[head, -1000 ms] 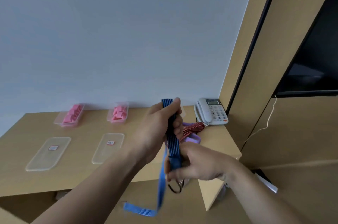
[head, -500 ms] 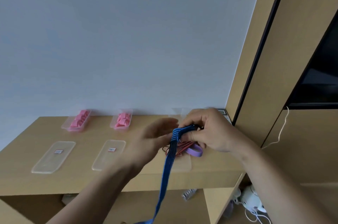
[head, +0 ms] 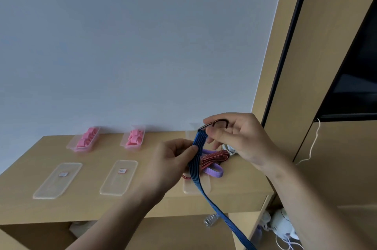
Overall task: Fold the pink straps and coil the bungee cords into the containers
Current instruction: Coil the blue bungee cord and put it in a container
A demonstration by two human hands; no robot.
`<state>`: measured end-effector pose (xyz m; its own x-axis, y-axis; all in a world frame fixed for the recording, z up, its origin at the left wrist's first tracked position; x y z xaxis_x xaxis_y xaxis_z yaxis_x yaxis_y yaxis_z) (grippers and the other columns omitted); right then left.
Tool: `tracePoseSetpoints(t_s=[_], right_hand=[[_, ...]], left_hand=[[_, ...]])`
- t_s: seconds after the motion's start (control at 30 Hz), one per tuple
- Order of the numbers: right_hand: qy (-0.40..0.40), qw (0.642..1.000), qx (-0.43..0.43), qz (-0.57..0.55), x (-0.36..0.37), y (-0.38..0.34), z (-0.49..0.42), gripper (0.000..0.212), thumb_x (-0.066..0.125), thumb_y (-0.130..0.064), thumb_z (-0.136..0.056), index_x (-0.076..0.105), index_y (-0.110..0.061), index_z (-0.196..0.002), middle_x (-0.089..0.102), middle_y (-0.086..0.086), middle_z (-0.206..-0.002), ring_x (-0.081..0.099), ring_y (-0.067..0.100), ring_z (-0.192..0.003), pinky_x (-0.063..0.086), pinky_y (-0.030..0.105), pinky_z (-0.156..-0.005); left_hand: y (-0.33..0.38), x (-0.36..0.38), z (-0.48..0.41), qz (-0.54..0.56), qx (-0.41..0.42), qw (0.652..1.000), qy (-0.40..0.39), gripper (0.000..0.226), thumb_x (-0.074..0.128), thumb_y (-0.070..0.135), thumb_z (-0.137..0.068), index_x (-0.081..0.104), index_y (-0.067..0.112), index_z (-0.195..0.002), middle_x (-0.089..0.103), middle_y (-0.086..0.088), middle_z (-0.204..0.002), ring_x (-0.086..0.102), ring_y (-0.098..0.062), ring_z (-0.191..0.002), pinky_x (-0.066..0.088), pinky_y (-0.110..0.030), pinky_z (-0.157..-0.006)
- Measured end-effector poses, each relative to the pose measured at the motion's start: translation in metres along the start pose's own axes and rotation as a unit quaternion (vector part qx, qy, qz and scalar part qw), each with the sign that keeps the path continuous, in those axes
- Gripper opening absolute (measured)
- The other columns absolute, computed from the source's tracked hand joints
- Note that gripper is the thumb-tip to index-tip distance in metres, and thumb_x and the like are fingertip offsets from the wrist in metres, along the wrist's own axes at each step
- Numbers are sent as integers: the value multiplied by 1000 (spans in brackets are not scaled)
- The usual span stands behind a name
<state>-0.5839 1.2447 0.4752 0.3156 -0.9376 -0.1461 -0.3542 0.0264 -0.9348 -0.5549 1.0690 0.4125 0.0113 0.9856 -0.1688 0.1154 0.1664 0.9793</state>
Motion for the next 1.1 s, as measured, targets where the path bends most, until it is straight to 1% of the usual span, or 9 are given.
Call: tracePoseSetpoints(t_s=[0.1,0.23,0.43,0.6,0.7,0.77,0.87,0.97,1.1], right_hand=[[-11,998,-18,57,7,0,9,36,65,-37,-87,74,-13,-113,75,-12,-101,68,0,-91,51,17,-78],[54,955,-129,262,20,-2,21,38,68,-29,-93,67,-17,-128,61,-14,-134,54,1,-126,44,23,-105],[97,948,-174,248,23,-1,21,73,89,-38,-68,62,-21,-133,63,-10,-126,58,9,-113,46,26,-90],[91,943,-167,273,26,3,20,82,92,-31,-61,58,-27,-135,61,-18,-123,55,4,-106,41,17,-83],[71,966,-112,220,24,5,16,73,87,-44,-68,58,-33,-134,62,-21,-121,59,8,-106,48,18,-78],[69,984,-50,158,21,7,9,47,81,-36,-80,64,-35,-124,68,-18,-109,64,5,-92,51,22,-74],[68,984,-23,162,20,6,0,20,74,-18,-89,74,-34,-99,73,-18,-85,66,1,-73,50,21,-71],[64,988,-10,142,22,8,-4,12,74,-13,-88,78,-23,-94,72,-12,-74,63,3,-63,50,29,-65],[94,988,-9,122,26,9,-5,18,76,-11,-86,78,-29,-86,76,-6,-76,68,8,-60,56,31,-63]], left_hand=[[3,2,-2,42,-17,999,0,28,57,14,-105,81,20,-93,80,-8,-84,77,-20,-74,63,-33,-67],[14,9,0,111,5,992,-54,24,60,22,-102,77,5,-105,77,-26,-99,76,-39,-89,55,-63,-88],[17,8,-1,198,-10,977,-77,35,54,21,-93,77,-1,-109,72,-33,-111,73,-47,-101,57,-57,-90],[16,3,-1,134,11,988,-78,21,63,12,-99,77,2,-111,77,-24,-107,75,-38,-97,59,-48,-93],[12,-1,-1,97,23,993,-63,22,56,4,-103,76,4,-113,79,-19,-102,78,-34,-94,62,-40,-84],[10,-2,-1,79,33,994,-63,25,53,3,-105,76,5,-114,80,-16,-99,79,-31,-90,62,-32,-77],[7,-3,-1,47,43,996,-57,28,49,4,-107,77,10,-111,81,-12,-97,78,-29,-90,62,-35,-82],[5,-4,0,40,43,997,-48,31,48,6,-108,78,14,-107,81,-10,-93,79,-26,-87,62,-39,-84],[-3,-6,-2,58,25,998,-27,29,52,14,-108,79,22,-101,81,-10,-94,76,-35,-92,60,-49,-85]])
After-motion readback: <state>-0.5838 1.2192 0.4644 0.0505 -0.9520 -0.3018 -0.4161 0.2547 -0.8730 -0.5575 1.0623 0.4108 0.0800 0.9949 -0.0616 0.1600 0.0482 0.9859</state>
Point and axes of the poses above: each hand's wrist, its own z-axis away from the middle knuckle, its own x-axis out of the palm, y = z × x, the point moved 5 cm from there along -z, towards the middle knuckle
